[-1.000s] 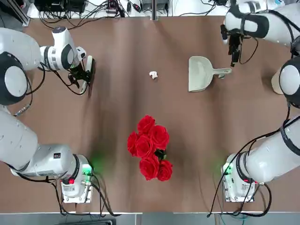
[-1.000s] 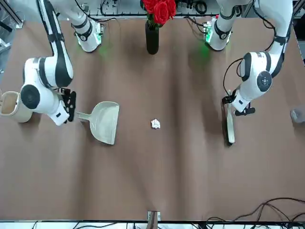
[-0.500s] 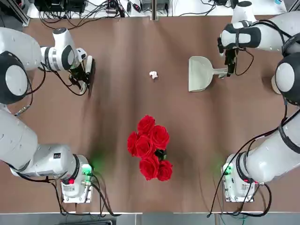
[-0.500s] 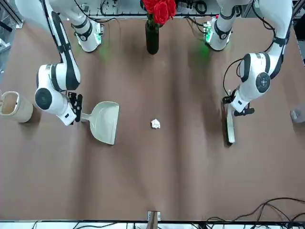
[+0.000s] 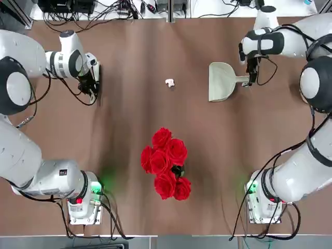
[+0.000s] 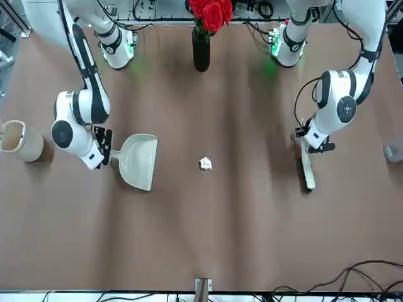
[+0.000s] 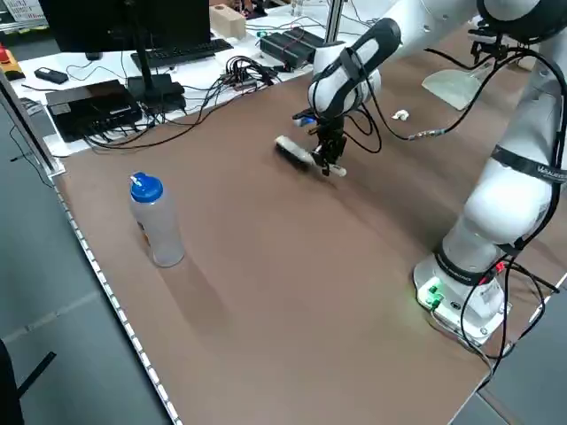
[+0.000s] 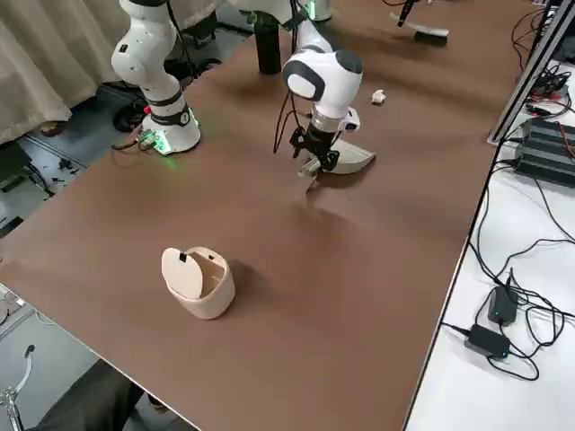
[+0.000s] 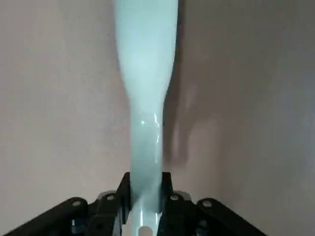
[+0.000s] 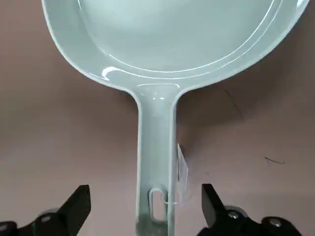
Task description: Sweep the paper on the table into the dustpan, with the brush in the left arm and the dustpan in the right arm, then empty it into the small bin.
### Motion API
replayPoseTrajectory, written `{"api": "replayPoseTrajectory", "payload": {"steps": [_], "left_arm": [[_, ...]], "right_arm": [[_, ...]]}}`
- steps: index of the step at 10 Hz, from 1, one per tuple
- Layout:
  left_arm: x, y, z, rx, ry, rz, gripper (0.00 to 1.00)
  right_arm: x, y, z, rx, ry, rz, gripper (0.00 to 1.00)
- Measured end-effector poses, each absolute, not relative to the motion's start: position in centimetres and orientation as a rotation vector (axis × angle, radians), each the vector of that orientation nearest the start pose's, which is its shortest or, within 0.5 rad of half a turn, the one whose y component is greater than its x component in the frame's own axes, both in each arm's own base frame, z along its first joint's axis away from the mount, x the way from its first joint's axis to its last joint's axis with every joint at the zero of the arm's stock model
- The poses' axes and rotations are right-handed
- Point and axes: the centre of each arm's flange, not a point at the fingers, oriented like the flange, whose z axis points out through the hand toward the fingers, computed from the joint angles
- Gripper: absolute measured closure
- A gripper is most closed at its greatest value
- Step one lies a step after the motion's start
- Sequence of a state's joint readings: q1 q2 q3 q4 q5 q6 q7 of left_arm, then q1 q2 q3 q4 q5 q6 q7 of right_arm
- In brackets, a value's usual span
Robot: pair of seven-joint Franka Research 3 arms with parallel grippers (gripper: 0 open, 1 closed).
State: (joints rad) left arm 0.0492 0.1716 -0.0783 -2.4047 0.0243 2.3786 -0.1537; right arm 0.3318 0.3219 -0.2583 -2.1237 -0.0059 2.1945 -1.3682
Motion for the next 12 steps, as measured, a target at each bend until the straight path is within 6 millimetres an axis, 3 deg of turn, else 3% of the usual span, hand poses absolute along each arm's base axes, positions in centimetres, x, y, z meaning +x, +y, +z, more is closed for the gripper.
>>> {"api": "replayPoseTrajectory", "payload": {"steps": [3, 5, 7, 9, 12], "left_arm": [[49.2, -3.3, 25.2, -3.101, -0.105, 0.328, 0.73], [51.2, -4.6, 29.0, -3.105, -0.072, 0.293, 0.73], [52.6, -6.4, 32.1, -3.108, -0.035, 0.262, 0.73], [53.2, -9.3, 33.8, -3.106, -0.055, 0.249, 0.73], [53.2, -14.7, 34.4, -3.113, -0.094, 0.225, 0.73]], "right_arm": [[54.6, 4.1, 23.7, -2.279, -2.016, 0.376, 0.13], [54.6, 4.3, 23.7, -2.275, -2.021, 0.376, 0.47], [54.6, 5.1, 23.7, -2.263, -2.041, 0.372, 0.59], [54.6, 5.4, 23.7, -2.258, -2.048, 0.371, 0.63], [54.5, 6.3, 23.7, -2.246, -2.068, 0.368, 0.67]]}}
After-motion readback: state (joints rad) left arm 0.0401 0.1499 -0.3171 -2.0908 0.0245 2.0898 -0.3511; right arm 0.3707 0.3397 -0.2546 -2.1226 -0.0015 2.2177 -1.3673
